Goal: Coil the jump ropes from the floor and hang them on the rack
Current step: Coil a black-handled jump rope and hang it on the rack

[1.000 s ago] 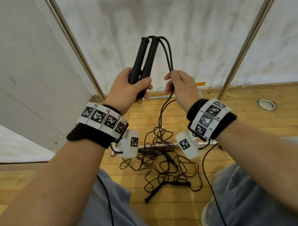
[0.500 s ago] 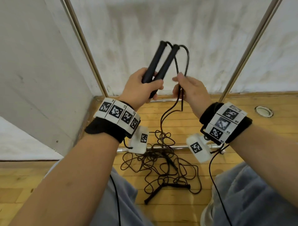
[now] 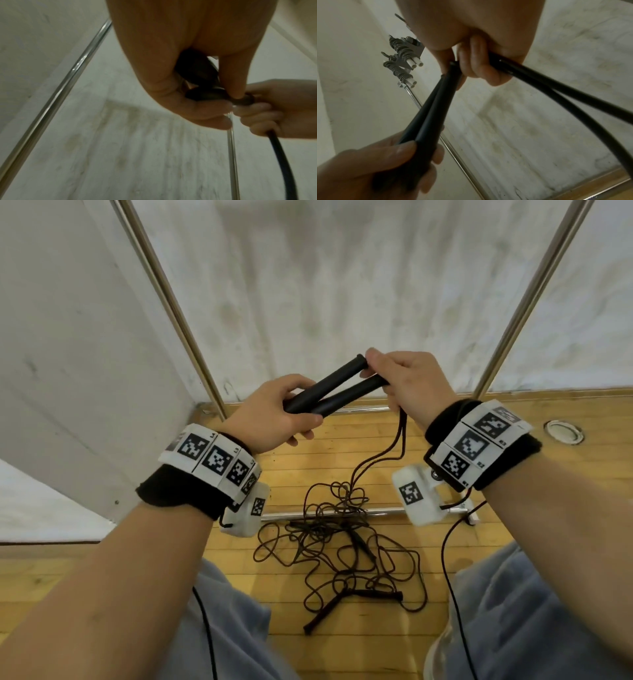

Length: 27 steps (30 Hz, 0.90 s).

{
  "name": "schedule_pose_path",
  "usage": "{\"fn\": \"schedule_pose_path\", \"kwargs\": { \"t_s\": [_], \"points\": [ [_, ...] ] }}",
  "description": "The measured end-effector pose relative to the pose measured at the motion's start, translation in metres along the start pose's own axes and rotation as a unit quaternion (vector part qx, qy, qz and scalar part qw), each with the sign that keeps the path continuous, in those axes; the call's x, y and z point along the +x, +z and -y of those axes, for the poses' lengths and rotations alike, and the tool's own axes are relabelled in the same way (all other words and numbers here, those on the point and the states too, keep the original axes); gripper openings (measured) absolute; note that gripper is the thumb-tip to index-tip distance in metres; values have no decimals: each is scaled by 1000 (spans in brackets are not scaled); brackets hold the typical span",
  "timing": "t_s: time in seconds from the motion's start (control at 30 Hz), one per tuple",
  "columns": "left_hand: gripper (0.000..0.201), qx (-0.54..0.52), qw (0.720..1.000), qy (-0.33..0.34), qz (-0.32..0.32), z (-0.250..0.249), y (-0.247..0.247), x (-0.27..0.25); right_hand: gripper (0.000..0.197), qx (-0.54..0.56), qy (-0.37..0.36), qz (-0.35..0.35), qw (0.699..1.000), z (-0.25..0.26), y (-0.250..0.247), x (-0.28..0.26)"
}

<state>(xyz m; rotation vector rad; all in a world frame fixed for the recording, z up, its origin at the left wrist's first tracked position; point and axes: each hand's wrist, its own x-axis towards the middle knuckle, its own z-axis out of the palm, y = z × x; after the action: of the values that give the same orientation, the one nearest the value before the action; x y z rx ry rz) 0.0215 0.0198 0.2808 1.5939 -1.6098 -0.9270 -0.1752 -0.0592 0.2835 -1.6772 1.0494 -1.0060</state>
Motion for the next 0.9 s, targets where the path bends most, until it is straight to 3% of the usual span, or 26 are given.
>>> {"fn": "schedule_pose_path", "kwargs": {
  "t_s": [0.17,0.33,0.5,0.67,0.77,0.9],
  "points": [
    [45,121,983,74,-120,5,20,-4,39,23,25,-86,996,3,3,6],
    [29,180,978,50,-97,8,32,1,39,39,32,-93,994,4,10,7],
    [51,173,979,54,-97,5,36,1,37,-17,-14,-112,993,4,12,7],
    [48,175,971,68,-145,1,41,-1,38,-10,-4,-125,992,2,8,10],
    [32,122,985,34,-119,-1,33,-1,36,-14,6,-117,993,-1,6,11],
    [15,30,998,-47,-18,-1,16,-2,36,-41,5,-94,995,-3,10,7]
  ]
}}
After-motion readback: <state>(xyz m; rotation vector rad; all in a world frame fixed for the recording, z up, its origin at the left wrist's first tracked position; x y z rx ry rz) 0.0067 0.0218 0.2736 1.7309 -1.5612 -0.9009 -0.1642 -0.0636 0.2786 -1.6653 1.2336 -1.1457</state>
